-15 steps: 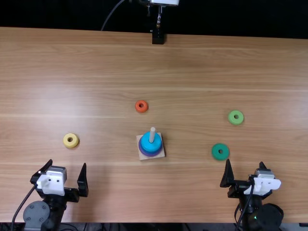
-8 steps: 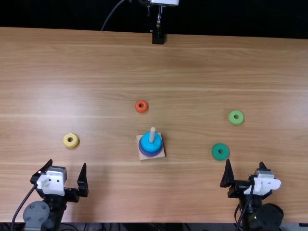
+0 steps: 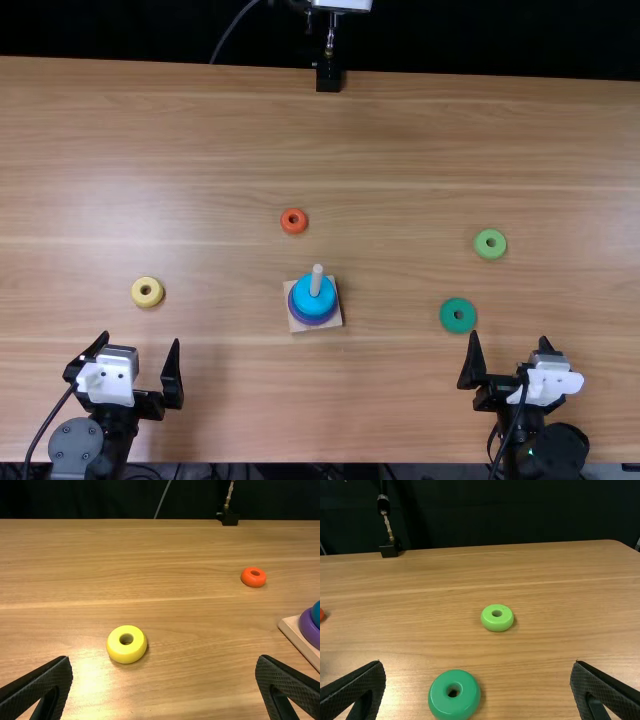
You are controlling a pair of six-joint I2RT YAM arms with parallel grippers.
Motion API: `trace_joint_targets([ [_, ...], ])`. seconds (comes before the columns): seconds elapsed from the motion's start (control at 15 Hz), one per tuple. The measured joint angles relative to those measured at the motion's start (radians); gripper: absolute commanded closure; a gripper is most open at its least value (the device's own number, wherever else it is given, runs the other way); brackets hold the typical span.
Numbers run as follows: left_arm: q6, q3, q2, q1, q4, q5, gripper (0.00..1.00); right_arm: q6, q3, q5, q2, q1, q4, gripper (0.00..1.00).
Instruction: Build the Hanoi tower: stack the rings onto the peg from bottom to top in this color order: purple, dark blue, light blue, dark green, light green, yellow, orange.
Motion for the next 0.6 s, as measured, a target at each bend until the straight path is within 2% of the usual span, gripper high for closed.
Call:
trace_joint_targets([
  [0.27, 0.001, 0.000, 0.000, 0.000, 0.001, 0.000, 0.00, 0.000, -0.008, 0.000, 0.011, -0.008, 0.163, 0.00],
  [0.4, 0.003, 0.000, 0.000, 0.000, 0.001, 0.000, 0.00, 0.000, 0.127, 0.000, 0.095, -0.018, 0.177, 0.00],
  [0.6, 0.006, 0.000, 0.000, 0.000, 0.001, 0.000, 0.00, 0.002, 0.442, 0.000, 0.273, -0.018, 0.175, 0.00],
])
